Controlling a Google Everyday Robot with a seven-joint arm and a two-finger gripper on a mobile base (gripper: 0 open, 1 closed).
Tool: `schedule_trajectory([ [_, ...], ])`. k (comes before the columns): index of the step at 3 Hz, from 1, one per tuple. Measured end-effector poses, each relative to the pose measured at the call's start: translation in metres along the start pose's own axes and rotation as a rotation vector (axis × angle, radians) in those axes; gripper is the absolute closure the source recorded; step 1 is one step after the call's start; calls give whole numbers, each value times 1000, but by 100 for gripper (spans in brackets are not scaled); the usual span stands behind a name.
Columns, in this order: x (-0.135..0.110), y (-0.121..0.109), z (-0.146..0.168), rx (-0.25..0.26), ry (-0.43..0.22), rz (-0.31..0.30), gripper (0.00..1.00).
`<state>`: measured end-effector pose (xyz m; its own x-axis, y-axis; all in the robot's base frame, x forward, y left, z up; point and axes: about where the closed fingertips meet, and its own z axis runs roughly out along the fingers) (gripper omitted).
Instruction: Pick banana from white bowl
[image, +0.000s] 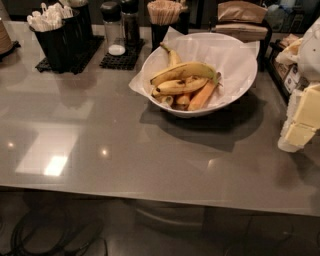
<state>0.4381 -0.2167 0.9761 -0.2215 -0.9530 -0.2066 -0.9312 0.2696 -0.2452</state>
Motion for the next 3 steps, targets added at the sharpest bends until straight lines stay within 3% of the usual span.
schedule_trajectory([
  [2, -6, -8, -2, 22, -23, -18, 0],
  [3, -37, -41, 0, 52, -151, -97, 0],
])
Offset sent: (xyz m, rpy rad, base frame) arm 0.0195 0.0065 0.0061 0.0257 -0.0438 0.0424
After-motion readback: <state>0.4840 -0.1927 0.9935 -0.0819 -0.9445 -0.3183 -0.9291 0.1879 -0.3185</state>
